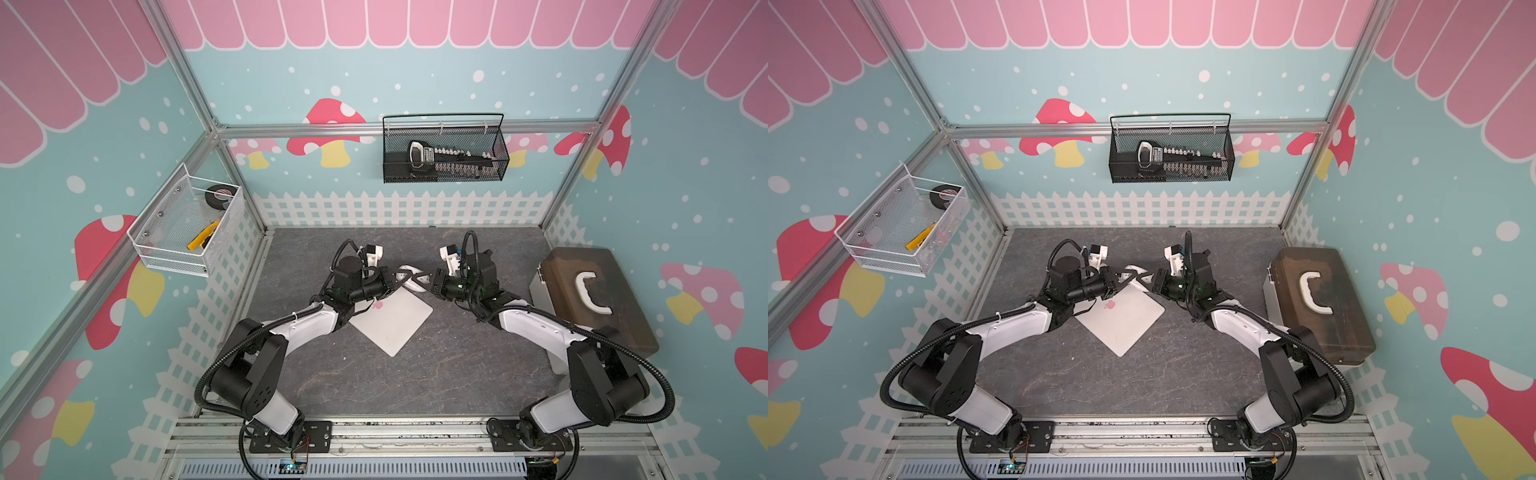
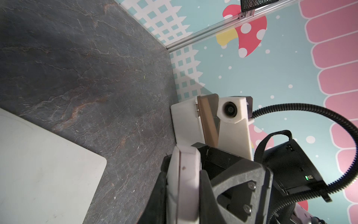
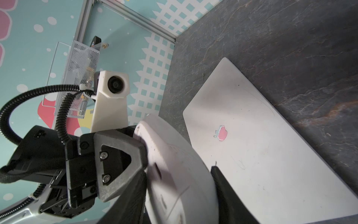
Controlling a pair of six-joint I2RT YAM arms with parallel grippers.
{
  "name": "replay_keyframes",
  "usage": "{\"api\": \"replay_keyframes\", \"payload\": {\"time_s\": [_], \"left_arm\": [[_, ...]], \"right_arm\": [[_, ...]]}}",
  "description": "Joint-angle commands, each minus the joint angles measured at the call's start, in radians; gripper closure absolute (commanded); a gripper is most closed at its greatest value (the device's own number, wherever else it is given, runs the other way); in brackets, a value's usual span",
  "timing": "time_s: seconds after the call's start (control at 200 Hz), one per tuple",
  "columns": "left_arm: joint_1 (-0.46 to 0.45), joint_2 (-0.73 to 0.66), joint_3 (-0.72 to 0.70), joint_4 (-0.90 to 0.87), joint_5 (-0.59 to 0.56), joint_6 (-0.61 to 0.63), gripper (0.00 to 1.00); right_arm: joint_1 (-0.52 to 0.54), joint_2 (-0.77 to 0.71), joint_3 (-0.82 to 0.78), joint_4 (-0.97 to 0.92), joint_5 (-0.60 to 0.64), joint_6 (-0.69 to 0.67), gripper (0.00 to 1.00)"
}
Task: Insert the wireless mouse receiver into the laptop
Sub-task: Remove the lid from the mouse.
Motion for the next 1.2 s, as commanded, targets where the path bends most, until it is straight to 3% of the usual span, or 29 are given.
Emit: {"api": "replay_keyframes", "payload": {"time_s": [0.0, 0.11, 0.21, 0.335, 0.45, 0.905, 1.196], "left_arm": [[-0.006, 0.001, 0.031, 0.036, -0.002, 0.007, 1.00], [-0.007, -0.001, 0.035, 0.029, -0.005, 0.014, 1.00], [-0.006, 0.001, 0.039, 0.030, -0.005, 0.014, 1.00], [-0.003, 0.000, 0.043, 0.030, -0.007, 0.014, 1.00], [0.010, -0.008, 0.038, 0.020, -0.009, 0.024, 1.00], [0.044, -0.015, 0.032, -0.001, -0.017, 0.039, 1.00], [0.043, -0.012, 0.030, -0.002, -0.020, 0.042, 1.00]], "right_arm": [[0.005, 0.007, 0.014, 0.010, 0.003, 0.011, 0.57], [0.005, -0.004, 0.003, 0.009, 0.009, 0.011, 0.65], [0.004, -0.012, -0.003, 0.010, 0.012, 0.010, 0.65], [0.003, -0.016, -0.006, 0.005, 0.011, 0.012, 0.45], [-0.007, -0.038, -0.018, -0.005, 0.016, 0.008, 0.42], [-0.032, -0.080, -0.052, -0.022, 0.034, 0.010, 0.61], [-0.032, -0.073, -0.049, -0.026, 0.035, -0.006, 0.57]]}}
